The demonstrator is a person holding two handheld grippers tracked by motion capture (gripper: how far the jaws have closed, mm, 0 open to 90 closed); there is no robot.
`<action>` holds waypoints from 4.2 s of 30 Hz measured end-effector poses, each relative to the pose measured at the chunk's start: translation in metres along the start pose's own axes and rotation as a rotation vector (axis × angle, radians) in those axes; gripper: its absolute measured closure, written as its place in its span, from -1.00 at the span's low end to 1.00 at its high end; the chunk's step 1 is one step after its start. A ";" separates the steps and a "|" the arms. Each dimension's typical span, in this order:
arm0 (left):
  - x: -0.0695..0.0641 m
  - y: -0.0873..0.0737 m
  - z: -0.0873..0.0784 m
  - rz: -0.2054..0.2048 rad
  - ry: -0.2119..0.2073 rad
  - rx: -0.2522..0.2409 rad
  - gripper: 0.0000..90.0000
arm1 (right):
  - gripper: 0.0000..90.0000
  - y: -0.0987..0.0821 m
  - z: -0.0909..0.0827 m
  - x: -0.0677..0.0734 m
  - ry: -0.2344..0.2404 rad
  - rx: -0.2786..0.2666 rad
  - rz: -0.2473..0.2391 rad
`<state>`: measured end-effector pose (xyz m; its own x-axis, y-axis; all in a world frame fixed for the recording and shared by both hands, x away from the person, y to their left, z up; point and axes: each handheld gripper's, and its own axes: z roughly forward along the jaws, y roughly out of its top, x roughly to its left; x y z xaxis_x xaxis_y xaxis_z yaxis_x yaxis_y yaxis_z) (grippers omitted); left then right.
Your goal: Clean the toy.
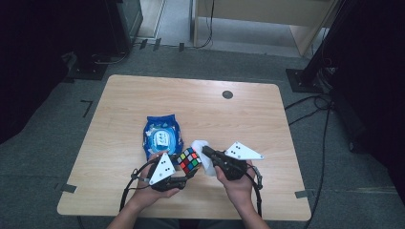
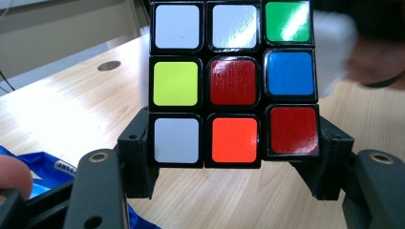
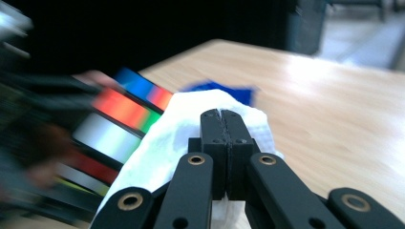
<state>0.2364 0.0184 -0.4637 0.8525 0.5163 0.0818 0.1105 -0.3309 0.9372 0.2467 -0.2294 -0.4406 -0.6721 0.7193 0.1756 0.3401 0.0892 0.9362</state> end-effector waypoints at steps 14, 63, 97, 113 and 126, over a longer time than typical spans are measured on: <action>0.008 -0.002 -0.004 -0.008 0.032 0.003 -0.24 | 1.00 -0.028 -0.013 -0.070 -0.290 0.101 0.068; -0.010 -0.002 0.012 -0.015 0.130 0.014 -0.25 | -0.24 -0.016 0.022 0.016 0.141 0.006 0.525; -0.011 -0.006 0.011 0.120 0.119 0.054 -0.40 | -0.24 0.009 0.012 -0.006 0.197 0.246 0.387; -0.020 -0.002 0.012 0.154 0.101 0.023 -0.39 | -0.24 0.003 0.022 0.005 0.202 0.295 0.363; -0.023 -0.002 0.012 0.179 0.105 0.035 -0.25 | -0.27 0.001 0.025 0.001 0.232 0.340 0.364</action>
<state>0.2229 -0.0024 -0.4716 0.8023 0.5258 0.2825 -0.0187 -0.4509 0.8924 0.2626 -0.2112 -0.4467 -0.5853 0.5780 0.5686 0.7455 0.1078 0.6578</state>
